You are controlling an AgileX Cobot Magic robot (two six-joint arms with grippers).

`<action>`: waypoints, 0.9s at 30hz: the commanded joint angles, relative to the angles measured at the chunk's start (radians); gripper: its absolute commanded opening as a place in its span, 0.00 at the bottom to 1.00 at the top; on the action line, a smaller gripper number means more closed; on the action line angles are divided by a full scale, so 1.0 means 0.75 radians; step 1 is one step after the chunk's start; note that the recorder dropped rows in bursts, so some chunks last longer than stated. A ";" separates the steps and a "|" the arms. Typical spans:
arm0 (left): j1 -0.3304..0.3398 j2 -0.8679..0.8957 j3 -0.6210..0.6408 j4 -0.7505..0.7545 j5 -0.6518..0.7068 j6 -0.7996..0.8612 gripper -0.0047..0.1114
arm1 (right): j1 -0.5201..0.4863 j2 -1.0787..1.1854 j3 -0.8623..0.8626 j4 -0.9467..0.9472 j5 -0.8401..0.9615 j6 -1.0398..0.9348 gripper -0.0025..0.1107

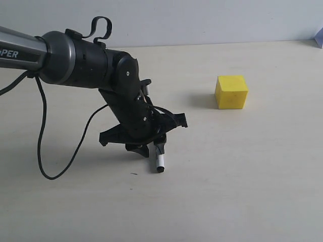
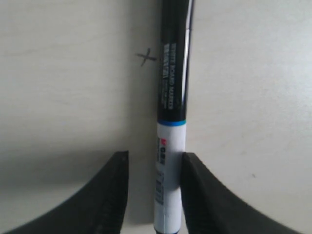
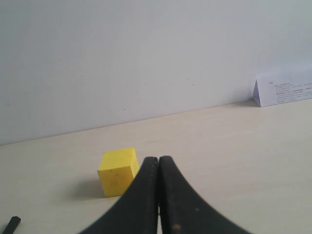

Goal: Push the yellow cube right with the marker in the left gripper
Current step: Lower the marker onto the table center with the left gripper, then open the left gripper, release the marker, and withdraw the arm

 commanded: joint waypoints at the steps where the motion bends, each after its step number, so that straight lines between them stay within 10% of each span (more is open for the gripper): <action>1: -0.004 -0.001 -0.011 -0.008 -0.001 0.011 0.36 | -0.004 -0.008 0.005 0.000 -0.013 -0.006 0.02; 11: -0.004 -0.124 -0.011 -0.002 -0.008 0.106 0.35 | -0.004 -0.008 0.005 0.000 -0.013 -0.006 0.02; 14: -0.021 -0.191 -0.011 0.125 -0.029 0.115 0.14 | -0.004 -0.008 0.005 0.000 -0.013 -0.006 0.02; 27: -0.316 -0.812 0.619 0.359 -0.995 0.265 0.04 | -0.004 -0.008 0.005 0.000 -0.013 -0.006 0.02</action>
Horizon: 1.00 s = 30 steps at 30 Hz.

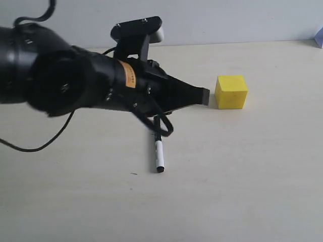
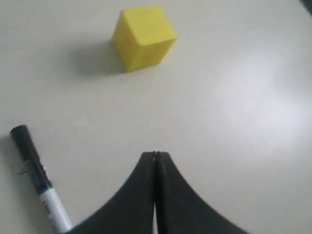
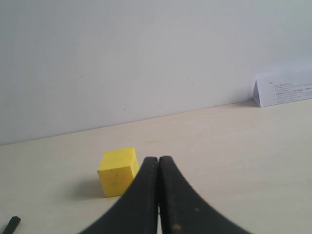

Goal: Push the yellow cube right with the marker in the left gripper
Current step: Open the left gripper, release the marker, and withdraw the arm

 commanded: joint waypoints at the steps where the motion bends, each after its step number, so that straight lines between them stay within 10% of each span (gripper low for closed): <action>1: -0.120 -0.241 0.222 0.014 -0.284 0.148 0.04 | -0.004 -0.008 0.005 0.000 -0.013 -0.006 0.02; 10: -0.412 -0.650 0.417 0.014 -0.349 0.165 0.04 | -0.004 -0.008 0.005 0.000 -0.013 -0.006 0.02; 30: -0.413 -0.815 0.417 0.014 -0.239 0.199 0.04 | -0.004 -0.008 0.005 0.000 -0.013 -0.009 0.02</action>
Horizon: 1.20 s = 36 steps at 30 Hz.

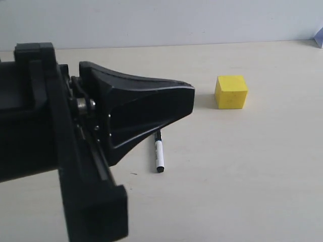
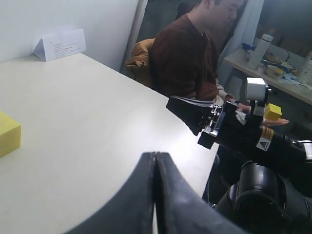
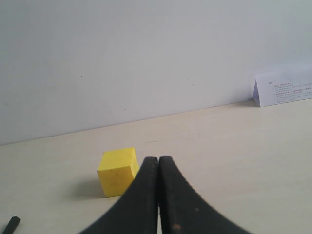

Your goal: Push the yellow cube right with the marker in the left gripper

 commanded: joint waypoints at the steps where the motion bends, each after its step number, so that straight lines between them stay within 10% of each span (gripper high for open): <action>1: 0.003 -0.006 0.011 0.000 0.021 0.007 0.04 | -0.004 -0.008 0.005 0.000 -0.013 -0.009 0.02; 10: 0.099 -0.009 0.011 -0.009 0.038 0.001 0.04 | -0.004 -0.008 0.005 0.000 -0.013 -0.009 0.02; 26: 1.202 -0.816 0.492 0.000 0.260 -0.040 0.04 | -0.004 -0.008 0.005 0.000 -0.013 -0.009 0.02; 36: 1.514 -1.358 0.792 0.000 0.263 0.189 0.04 | -0.004 -0.008 0.005 0.000 -0.013 -0.009 0.02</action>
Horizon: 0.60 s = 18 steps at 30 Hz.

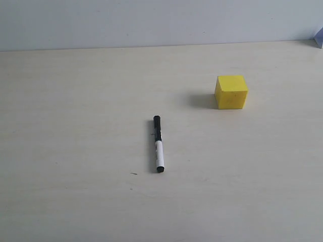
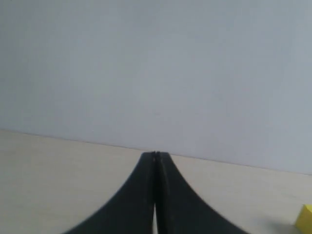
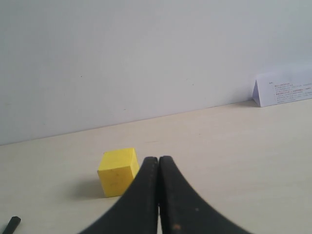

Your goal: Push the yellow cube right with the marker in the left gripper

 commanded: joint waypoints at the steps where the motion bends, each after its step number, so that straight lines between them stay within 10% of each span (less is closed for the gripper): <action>1: 0.103 -0.127 0.129 -0.008 -0.001 0.057 0.04 | -0.004 -0.008 0.005 0.000 -0.013 -0.009 0.02; 18: 0.191 -0.127 0.216 0.000 0.073 0.184 0.04 | -0.004 -0.008 0.005 0.000 -0.013 -0.009 0.02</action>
